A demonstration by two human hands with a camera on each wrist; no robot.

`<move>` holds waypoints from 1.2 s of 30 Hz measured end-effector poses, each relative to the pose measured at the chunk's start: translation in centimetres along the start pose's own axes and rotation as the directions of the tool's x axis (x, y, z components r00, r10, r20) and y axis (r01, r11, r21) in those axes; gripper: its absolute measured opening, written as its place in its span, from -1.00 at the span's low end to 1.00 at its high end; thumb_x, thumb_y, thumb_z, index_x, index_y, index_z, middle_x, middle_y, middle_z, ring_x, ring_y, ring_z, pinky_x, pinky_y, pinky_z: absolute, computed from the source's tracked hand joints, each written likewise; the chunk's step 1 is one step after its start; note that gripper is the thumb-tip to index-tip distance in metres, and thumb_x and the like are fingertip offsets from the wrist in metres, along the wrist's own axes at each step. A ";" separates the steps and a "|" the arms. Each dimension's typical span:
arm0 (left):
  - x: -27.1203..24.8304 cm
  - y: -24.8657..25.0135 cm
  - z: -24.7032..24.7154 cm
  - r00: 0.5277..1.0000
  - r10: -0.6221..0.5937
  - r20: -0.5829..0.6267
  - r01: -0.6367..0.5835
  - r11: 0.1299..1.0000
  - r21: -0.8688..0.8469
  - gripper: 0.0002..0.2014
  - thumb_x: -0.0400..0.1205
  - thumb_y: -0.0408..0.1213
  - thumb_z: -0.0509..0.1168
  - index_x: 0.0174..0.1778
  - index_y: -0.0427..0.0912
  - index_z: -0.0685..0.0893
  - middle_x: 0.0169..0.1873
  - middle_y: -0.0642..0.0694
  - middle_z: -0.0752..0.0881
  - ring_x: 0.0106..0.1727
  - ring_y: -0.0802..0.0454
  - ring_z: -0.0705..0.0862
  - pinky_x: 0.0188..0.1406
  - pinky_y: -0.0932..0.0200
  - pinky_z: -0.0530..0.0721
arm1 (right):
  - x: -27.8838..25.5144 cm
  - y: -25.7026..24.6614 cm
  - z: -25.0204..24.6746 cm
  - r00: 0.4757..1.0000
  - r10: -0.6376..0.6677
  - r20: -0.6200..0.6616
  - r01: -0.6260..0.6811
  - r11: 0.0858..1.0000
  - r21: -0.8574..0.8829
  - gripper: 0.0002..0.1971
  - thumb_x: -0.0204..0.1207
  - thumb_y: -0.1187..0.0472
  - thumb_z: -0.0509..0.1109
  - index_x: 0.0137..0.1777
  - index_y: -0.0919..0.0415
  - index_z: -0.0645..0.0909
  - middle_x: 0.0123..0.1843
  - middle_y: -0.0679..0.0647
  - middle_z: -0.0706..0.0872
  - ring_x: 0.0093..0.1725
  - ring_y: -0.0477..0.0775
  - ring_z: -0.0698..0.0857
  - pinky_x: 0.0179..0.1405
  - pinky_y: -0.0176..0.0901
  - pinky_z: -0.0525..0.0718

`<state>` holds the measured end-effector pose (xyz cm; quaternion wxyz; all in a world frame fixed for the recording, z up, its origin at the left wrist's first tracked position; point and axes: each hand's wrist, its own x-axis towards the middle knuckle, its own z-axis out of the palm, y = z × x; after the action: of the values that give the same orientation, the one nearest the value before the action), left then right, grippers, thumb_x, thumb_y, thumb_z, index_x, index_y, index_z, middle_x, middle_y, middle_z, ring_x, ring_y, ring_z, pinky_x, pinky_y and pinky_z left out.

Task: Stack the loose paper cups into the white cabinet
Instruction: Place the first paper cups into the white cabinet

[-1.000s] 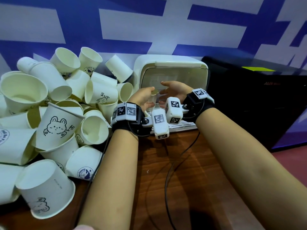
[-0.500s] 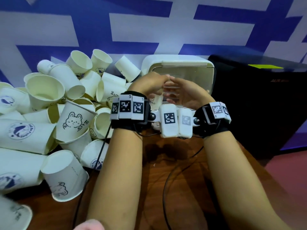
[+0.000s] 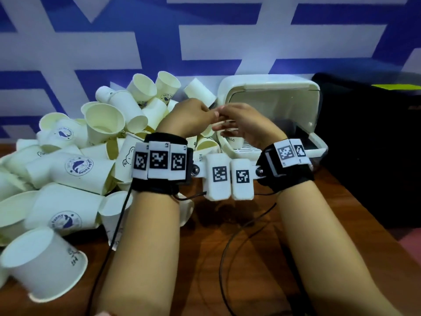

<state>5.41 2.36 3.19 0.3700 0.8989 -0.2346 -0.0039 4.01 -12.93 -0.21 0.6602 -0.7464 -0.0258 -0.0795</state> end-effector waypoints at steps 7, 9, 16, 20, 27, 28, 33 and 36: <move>-3.3 -2.0 -4.9 0.979 0.040 -0.198 -0.014 0.991 0.131 -0.67 0.61 -0.06 0.36 0.25 -0.09 0.67 0.21 -0.02 0.69 0.22 0.04 0.63 0.08 0.18 0.53 | -0.2 -0.2 4.7 0.984 -0.083 0.157 0.091 0.995 -0.044 -0.91 0.67 0.20 0.31 0.11 0.15 0.59 0.04 0.12 0.75 -0.07 0.00 0.72 -0.01 -0.13 0.62; -3.9 -2.9 -6.2 0.978 0.027 -0.208 0.015 0.981 0.195 -0.67 0.60 -0.09 0.37 0.26 -0.07 0.66 0.27 -0.02 0.65 0.28 0.05 0.58 0.07 0.20 0.48 | -0.1 0.3 5.7 0.977 -0.115 0.180 0.139 0.982 -0.125 -0.85 0.66 0.22 0.33 0.18 0.16 0.60 0.11 0.17 0.75 -0.02 -0.01 0.71 0.02 -0.13 0.62; -4.8 -5.1 -7.7 0.982 -0.190 -0.009 0.179 0.911 0.371 -0.63 0.55 -0.05 0.43 0.21 -0.12 0.67 0.01 -0.04 0.62 0.03 0.01 0.57 0.04 0.13 0.51 | 0.0 1.9 8.8 0.952 -0.201 0.232 0.275 0.895 -0.352 -0.78 0.57 0.20 0.45 0.20 0.14 0.66 0.16 0.15 0.74 0.07 0.00 0.71 0.12 -0.11 0.67; -4.5 -6.1 -7.9 0.971 -0.239 0.002 0.219 0.893 0.394 -0.67 0.52 -0.04 0.45 0.12 -0.12 0.66 -0.04 -0.05 0.68 -0.10 0.04 0.59 -0.11 0.15 0.53 | 0.1 2.9 9.7 0.924 -0.287 0.253 0.377 0.798 -0.470 -0.81 0.52 0.13 0.50 0.12 0.01 0.71 0.13 0.07 0.75 0.07 0.00 0.73 0.15 -0.05 0.70; -4.3 -6.7 -8.2 0.970 -0.239 -0.051 0.240 0.892 0.383 -0.84 0.52 -0.24 0.46 -0.02 -0.14 0.74 -0.27 0.00 0.64 -0.28 0.12 0.53 -0.35 0.25 0.42 | -0.1 3.3 10.7 0.887 -0.431 0.164 0.453 0.750 -0.481 -0.86 0.46 0.26 0.56 0.01 0.17 0.78 -0.03 -0.02 0.74 -0.24 -0.29 0.64 -0.13 -0.49 0.56; -4.3 -6.7 -8.2 0.970 -0.235 -0.056 0.238 0.893 0.381 -0.86 0.51 -0.24 0.46 -0.04 -0.14 0.74 -0.26 -0.02 0.65 -0.28 0.11 0.53 -0.35 0.25 0.43 | -0.2 3.3 10.8 0.885 -0.445 0.140 0.455 0.757 -0.469 -0.88 0.46 0.26 0.56 -0.02 0.16 0.78 -0.08 -0.07 0.72 -0.25 -0.28 0.64 -0.11 -0.45 0.57; -4.2 -6.3 -8.6 0.983 -0.141 -0.117 0.171 0.938 0.302 -0.94 0.53 -0.20 0.43 -0.17 -0.08 0.71 -0.24 0.01 0.63 -0.24 0.14 0.52 -0.39 0.25 0.41 | -0.4 2.1 10.3 0.882 -0.467 0.061 0.455 0.812 -0.366 -0.92 0.48 0.24 0.54 -0.09 0.05 0.75 -0.10 -0.08 0.77 -0.18 0.00 0.69 -0.13 -0.26 0.62; -4.2 -5.9 -8.8 0.981 -0.052 -0.187 0.088 0.978 0.187 -0.91 0.51 -0.14 0.45 -0.16 -0.01 0.68 -0.14 0.05 0.67 -0.09 0.11 0.60 -0.33 0.27 0.47 | -0.4 1.1 9.4 0.873 -0.488 0.025 0.474 0.832 -0.288 -0.90 0.50 0.29 0.52 -0.04 0.09 0.74 -0.06 -0.04 0.78 -0.19 -0.19 0.66 -0.22 -0.44 0.56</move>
<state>5.70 13.66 4.90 0.3000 0.9350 -0.1673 0.0878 4.57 -3.70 -2.49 0.5047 -0.8009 -0.1843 -0.2642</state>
